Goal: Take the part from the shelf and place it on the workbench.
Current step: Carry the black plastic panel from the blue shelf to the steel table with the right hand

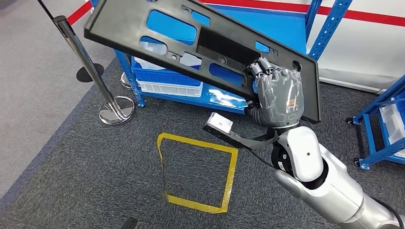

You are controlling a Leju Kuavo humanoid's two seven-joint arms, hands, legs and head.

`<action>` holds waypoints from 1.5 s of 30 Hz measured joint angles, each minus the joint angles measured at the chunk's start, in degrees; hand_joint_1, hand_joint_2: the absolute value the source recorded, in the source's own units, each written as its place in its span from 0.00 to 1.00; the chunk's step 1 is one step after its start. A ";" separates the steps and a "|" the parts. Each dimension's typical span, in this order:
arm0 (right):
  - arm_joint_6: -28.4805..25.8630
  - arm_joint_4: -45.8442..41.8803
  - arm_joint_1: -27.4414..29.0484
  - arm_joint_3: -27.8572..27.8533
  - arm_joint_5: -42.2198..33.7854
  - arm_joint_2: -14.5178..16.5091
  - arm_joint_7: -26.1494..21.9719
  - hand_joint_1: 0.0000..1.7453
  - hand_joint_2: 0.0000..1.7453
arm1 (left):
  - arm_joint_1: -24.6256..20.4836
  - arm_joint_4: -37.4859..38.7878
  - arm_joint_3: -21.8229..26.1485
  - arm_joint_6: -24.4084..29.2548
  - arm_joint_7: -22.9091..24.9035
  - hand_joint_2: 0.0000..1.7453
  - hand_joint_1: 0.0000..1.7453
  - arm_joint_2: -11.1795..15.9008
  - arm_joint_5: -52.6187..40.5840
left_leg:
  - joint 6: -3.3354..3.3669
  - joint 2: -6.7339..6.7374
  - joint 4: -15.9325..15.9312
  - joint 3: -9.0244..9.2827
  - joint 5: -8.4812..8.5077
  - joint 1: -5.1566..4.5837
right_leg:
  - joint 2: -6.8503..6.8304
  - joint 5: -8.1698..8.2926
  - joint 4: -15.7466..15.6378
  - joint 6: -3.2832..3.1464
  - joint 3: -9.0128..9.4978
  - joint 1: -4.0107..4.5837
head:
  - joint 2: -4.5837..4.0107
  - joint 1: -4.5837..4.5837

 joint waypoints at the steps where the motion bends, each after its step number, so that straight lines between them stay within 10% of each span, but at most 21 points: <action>1: 0.29 -0.24 0.35 -0.03 0.25 -0.20 0.27 1.00 1.00 | 0.04 -0.02 0.00 -0.23 0.55 1.00 0.00 0.02 -0.04 | -0.06 1.02 -3.92 1.94 1.52 -0.07 | -0.42 -0.02 -0.02 0.11 0.02 0.05 | 0.00 -0.01; 4: 0.76 -0.93 1.34 -0.50 0.50 -0.84 0.80 1.00 1.00 | -0.12 -0.15 0.00 -0.76 1.71 1.00 0.00 0.15 -0.12 | 0.64 2.48 -9.97 4.64 3.04 -0.87 | -1.55 0.05 -0.18 0.90 0.06 0.29 | 0.00 0.11; 8: 1.74 -1.12 2.60 -0.89 0.44 -1.45 1.00 1.00 1.00 | 0.09 -0.23 0.00 -1.24 2.60 1.00 0.00 0.75 -0.32 | 2.41 0.56 -10.97 4.84 3.88 -1.02 | -1.10 -1.38 1.24 1.98 -0.40 -0.11 | 0.00 0.31; 13: 1.50 -0.77 3.18 -1.16 -0.58 -2.16 0.97 1.00 1.00 | -0.03 -0.45 0.00 -1.21 1.97 1.00 0.00 1.32 -0.28 | 3.63 -2.18 -11.06 4.83 4.22 -1.42 | 2.11 -7.37 15.65 1.40 -6.82 0.14 | 0.00 0.55; 17: 0.76 -0.08 2.97 -1.17 -1.51 -2.34 0.58 1.00 1.00 | -0.05 -0.82 0.00 -0.83 1.37 1.00 0.00 1.43 0.28 | 3.28 -5.07 -9.88 4.33 3.91 -1.49 | 5.13 -1.44 4.56 1.01 -1.48 -0.22 | 0.00 0.51; 21: 0.13 0.39 2.46 -1.17 -1.64 -2.31 0.13 1.00 1.00 | 0.11 -1.07 0.01 0.36 1.41 1.00 0.00 1.73 1.17 | 2.02 -7.58 -9.41 2.93 4.27 -1.04 | 5.61 -0.87 0.90 0.59 0.10 -0.17 | 0.00 0.51; 28: 0.03 0.76 1.93 -1.17 -1.56 -2.27 0.05 1.00 1.00 | 0.19 -1.37 0.02 0.78 1.37 1.00 0.00 1.90 1.52 | 0.13 -0.62 5.37 -4.49 -2.04 -0.83 | 0.55 -0.49 -0.18 -0.45 0.73 0.21 | 0.00 -0.26; 34: 0.02 0.92 1.78 -1.17 -0.56 -2.26 -0.25 1.00 1.00 | 0.18 -1.45 0.13 2.28 -0.42 1.00 0.00 1.93 2.40 | 1.82 2.47 -10.42 3.72 4.56 -1.93 | -2.68 -0.75 -0.49 0.04 1.18 0.62 | 0.00 -0.21; 37: 0.09 0.86 1.72 -1.17 1.06 -2.11 -1.03 1.00 1.00 | 0.31 -1.50 0.50 3.04 -2.26 1.00 0.00 1.95 2.95 | 2.98 1.40 -11.57 4.21 4.77 -2.23 | -3.29 -0.90 -0.79 0.83 1.61 0.43 | 0.00 -0.19; 39: 0.01 0.79 1.51 -1.17 1.95 -2.06 -1.60 1.00 1.00 | 0.39 -1.52 0.66 3.17 -3.03 1.00 0.00 1.91 3.41 | 3.61 0.39 -12.73 5.08 5.30 -1.92 | -1.23 -2.42 1.30 1.15 0.94 0.29 | 0.00 0.01; 43: -0.71 0.78 1.04 -1.17 2.40 -2.01 -2.67 1.00 1.00 | 0.20 -1.52 1.12 3.05 -4.03 1.00 0.00 1.60 4.52 | 4.22 -1.82 -12.59 5.30 5.34 -1.71 | 2.04 -7.50 13.94 1.24 -5.26 0.22 | 0.00 0.37; 45: -1.04 0.78 0.88 -1.17 2.63 -2.01 -3.11 1.00 1.00 | 0.30 -1.51 1.29 2.87 -4.01 1.00 0.00 1.46 4.75 | 4.10 -3.40 -11.94 5.27 5.04 -1.58 | 2.25 -5.21 12.57 1.50 -4.85 -0.03 | 0.00 0.38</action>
